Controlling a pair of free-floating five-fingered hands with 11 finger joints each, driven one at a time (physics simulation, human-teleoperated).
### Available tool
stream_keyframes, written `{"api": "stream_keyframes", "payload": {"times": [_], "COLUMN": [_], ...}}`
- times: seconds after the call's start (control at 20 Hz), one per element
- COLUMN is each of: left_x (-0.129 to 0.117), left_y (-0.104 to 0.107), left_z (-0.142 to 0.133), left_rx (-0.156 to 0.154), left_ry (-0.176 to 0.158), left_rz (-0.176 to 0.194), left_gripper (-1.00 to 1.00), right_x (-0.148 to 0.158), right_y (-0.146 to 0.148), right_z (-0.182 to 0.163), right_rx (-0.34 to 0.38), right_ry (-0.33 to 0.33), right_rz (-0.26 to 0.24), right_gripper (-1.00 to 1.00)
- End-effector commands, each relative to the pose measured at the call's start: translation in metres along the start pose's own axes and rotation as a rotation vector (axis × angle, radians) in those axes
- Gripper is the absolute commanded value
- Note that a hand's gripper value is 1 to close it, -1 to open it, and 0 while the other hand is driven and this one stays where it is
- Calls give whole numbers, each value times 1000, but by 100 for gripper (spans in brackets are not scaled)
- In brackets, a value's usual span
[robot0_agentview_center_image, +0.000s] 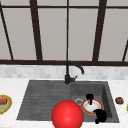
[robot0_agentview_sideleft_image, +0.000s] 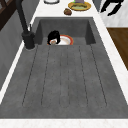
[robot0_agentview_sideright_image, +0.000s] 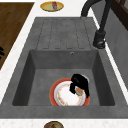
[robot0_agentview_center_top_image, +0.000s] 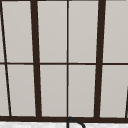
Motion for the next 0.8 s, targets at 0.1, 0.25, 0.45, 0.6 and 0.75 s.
{"api": "stream_keyframes", "payload": {"times": [0.1, 0.25, 0.45, 0.6, 0.75], "left_x": [3, 4, 7, 17, 29], "left_y": [-14, -15, 1, 18, 35], "left_z": [2, 1, -4, -7, -10], "left_rx": [30, 47, 28, 95, 92], "left_ry": [-26, -35, -79, -79, -73], "left_rz": [-26, -113, -177, -220, -203], "left_gripper": [100, 100, 100, 100, 100], "right_x": [0, 0, 0, 0, 0], "right_y": [0, 0, 0, 0, 0], "right_z": [0, 0, 0, 0, 0], "right_rx": [0, 0, 0, 0, 0], "right_ry": [0, 0, 0, 0, 0], "right_rz": [0, 0, 0, 0, 0], "right_gripper": [0, 0, 0, 0, 0]}}
